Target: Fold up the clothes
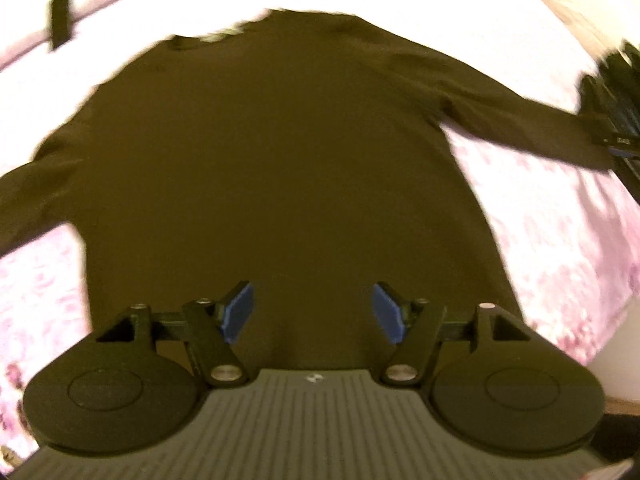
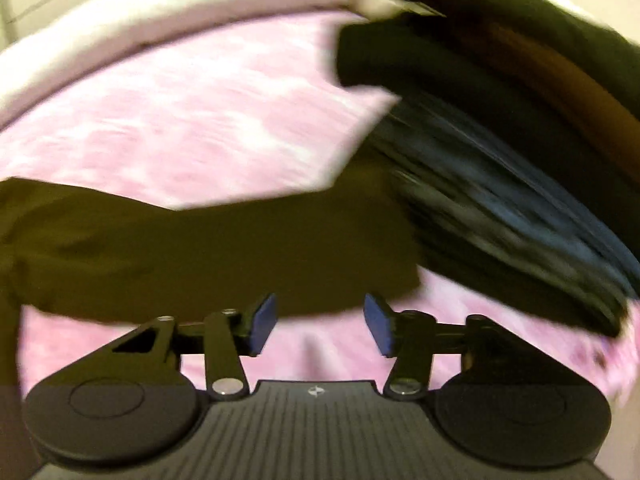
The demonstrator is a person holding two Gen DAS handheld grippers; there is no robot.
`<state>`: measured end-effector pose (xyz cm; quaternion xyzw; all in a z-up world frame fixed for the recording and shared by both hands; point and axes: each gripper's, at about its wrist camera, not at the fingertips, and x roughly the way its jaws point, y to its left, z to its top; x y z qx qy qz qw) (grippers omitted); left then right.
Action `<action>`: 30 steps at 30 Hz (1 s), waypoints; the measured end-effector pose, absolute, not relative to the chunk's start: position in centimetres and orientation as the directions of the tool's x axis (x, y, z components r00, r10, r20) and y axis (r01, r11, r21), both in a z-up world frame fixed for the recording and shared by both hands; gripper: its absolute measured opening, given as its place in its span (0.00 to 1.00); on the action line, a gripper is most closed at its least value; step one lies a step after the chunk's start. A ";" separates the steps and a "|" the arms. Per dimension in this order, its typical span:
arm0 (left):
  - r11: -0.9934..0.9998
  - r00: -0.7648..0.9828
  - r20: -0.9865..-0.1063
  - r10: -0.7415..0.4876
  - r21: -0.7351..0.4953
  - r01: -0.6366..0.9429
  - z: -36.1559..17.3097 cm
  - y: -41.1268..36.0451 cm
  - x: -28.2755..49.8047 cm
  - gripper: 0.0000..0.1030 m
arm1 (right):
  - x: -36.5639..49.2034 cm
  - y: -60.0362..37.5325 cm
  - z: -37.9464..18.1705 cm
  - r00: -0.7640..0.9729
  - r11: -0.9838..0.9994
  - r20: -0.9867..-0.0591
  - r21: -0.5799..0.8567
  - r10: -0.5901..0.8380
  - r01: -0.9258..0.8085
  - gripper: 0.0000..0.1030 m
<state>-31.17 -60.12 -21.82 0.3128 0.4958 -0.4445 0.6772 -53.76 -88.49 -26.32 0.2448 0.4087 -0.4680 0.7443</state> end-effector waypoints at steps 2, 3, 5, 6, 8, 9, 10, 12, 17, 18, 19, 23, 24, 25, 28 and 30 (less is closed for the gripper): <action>0.446 0.155 -0.942 -0.298 0.007 0.895 -21.1 -58.4 -29.3 0.68 | -51.3 -88.4 -25.3 0.284 0.502 -0.826 0.002 -0.486 0.865 0.52; 0.464 0.176 -0.938 -0.298 0.019 0.886 -20.8 -57.2 -28.1 0.70 | -50.0 -88.1 -24.7 0.302 0.522 -0.820 0.005 -0.486 0.853 0.52; 0.503 0.220 -0.931 -0.292 0.046 0.863 -20.4 -54.5 -25.4 0.70 | -47.3 -87.3 -23.5 0.337 0.562 -0.807 0.009 -0.484 0.827 0.55; 0.522 0.240 -0.927 -0.288 0.058 0.851 -20.3 -53.1 -23.9 0.71 | -45.9 -87.0 -22.9 0.355 0.581 -0.801 0.011 -0.482 0.814 0.58; 0.551 0.275 -0.919 -0.284 0.078 0.831 -19.9 -49.9 -20.7 0.75 | -43.2 -86.1 -21.6 0.386 0.616 -0.788 0.011 -0.480 0.788 0.59; 0.566 0.297 -0.913 -0.281 0.092 0.819 -19.8 -48.0 -18.6 0.78 | -42.0 -85.1 -21.0 0.392 0.626 -0.783 0.005 -0.482 0.780 0.59; 0.580 0.315 -0.907 -0.278 0.102 0.808 -19.9 -46.2 -16.5 0.79 | -40.7 -83.8 -20.5 0.396 0.634 -0.780 -0.002 -0.484 0.773 0.59; 0.598 0.341 -0.899 -0.274 0.119 0.793 -20.4 -42.9 -12.2 0.79 | -38.1 -81.3 -19.5 0.403 0.651 -0.774 -0.016 -0.488 0.759 0.60; 0.618 0.403 -0.879 -0.254 0.173 0.767 -23.3 -35.3 1.7 0.78 | -32.6 -73.2 -17.2 0.393 0.673 -0.766 -0.069 -0.509 0.736 0.69; 0.611 0.415 -0.876 -0.248 0.191 0.768 -23.9 -34.3 4.3 0.78 | -31.6 -71.0 -17.0 0.379 0.673 -0.771 -0.085 -0.512 0.735 0.71; 0.598 0.427 -0.871 -0.245 0.211 0.773 -24.6 -33.4 6.9 0.78 | -30.5 -68.7 -17.1 0.360 0.672 -0.780 -0.102 -0.512 0.733 0.71; 0.701 0.398 -0.884 -0.245 0.122 0.702 -26.6 -29.3 17.1 0.78 | -24.0 -59.6 -18.8 0.317 0.733 -0.841 -0.131 -0.439 0.668 0.71; 0.732 0.393 -0.884 -0.255 0.089 0.676 -26.9 -28.4 19.2 0.78 | -22.1 -57.5 -19.2 0.318 0.760 -0.855 -0.128 -0.410 0.637 0.71; 0.760 0.388 -0.883 -0.266 0.055 0.648 -27.2 -27.4 21.3 0.78 | -20.2 -55.6 -19.3 0.332 0.790 -0.861 -0.121 -0.385 0.601 0.71; 0.814 0.343 -0.884 -0.318 -0.069 0.577 -28.5 -25.8 25.3 0.75 | -14.8 -50.6 -19.0 0.403 0.870 -0.850 -0.121 -0.340 0.478 0.73; 0.830 0.292 -0.891 -0.348 -0.148 0.537 -29.6 -25.3 26.5 0.61 | -11.8 -48.0 -18.6 0.452 0.907 -0.830 -0.139 -0.326 0.398 0.75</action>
